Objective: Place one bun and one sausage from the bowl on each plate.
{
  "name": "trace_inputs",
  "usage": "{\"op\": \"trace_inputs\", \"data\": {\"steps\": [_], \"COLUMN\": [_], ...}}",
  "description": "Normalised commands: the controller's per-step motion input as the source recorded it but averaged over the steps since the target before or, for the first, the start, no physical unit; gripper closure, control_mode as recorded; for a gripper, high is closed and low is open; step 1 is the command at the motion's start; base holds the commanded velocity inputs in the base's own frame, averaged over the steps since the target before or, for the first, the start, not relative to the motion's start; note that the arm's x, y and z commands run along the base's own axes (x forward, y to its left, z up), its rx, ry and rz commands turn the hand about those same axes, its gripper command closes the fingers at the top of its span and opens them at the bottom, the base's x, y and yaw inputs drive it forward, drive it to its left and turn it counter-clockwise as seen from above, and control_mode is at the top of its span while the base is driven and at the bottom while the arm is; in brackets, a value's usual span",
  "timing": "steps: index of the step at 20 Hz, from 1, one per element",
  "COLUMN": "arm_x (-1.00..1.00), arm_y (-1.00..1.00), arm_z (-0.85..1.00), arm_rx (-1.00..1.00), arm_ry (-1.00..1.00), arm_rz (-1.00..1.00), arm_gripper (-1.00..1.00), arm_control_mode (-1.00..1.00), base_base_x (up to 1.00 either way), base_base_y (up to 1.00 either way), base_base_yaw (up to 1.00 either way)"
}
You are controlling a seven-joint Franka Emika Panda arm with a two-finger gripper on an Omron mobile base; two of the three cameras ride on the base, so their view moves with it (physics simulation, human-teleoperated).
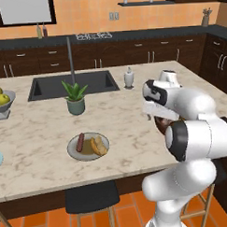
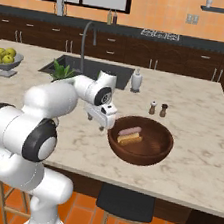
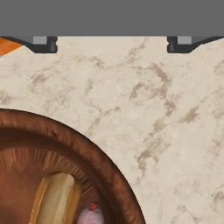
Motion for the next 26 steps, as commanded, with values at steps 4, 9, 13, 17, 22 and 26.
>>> {"op": "trace_inputs", "data": {"steps": [4, 9, 13, 17, 22, 26], "arm_x": [0.23, 0.13, 0.15, 0.15, 0.26, 0.43], "arm_y": [-0.80, -0.81, -0.78, -0.73, -0.59, -0.09], "arm_z": [0.00, 0.00, 0.00, -0.05, -0.14, -0.44], "arm_rx": [0.08, 0.05, 0.02, 0.01, 0.00, 0.00], "arm_ry": [0.10, 0.08, 0.05, 0.01, 0.00, 0.00], "arm_rz": [0.00, 0.00, 0.00, 0.00, 0.00, 0.00], "arm_gripper": [-1.00, -1.00, -1.00, -1.00, -1.00, -1.00], "arm_control_mode": [-1.00, -1.00, -1.00, -1.00, -1.00, -1.00], "base_base_x": [0.00, 0.00, 0.00, 0.00, 0.00, 0.00], "base_base_y": [0.00, 0.00, 0.00, 0.00, 0.00, 0.00], "base_base_yaw": [0.00, 0.00, 0.00, 0.00, 0.00, 0.00]}}
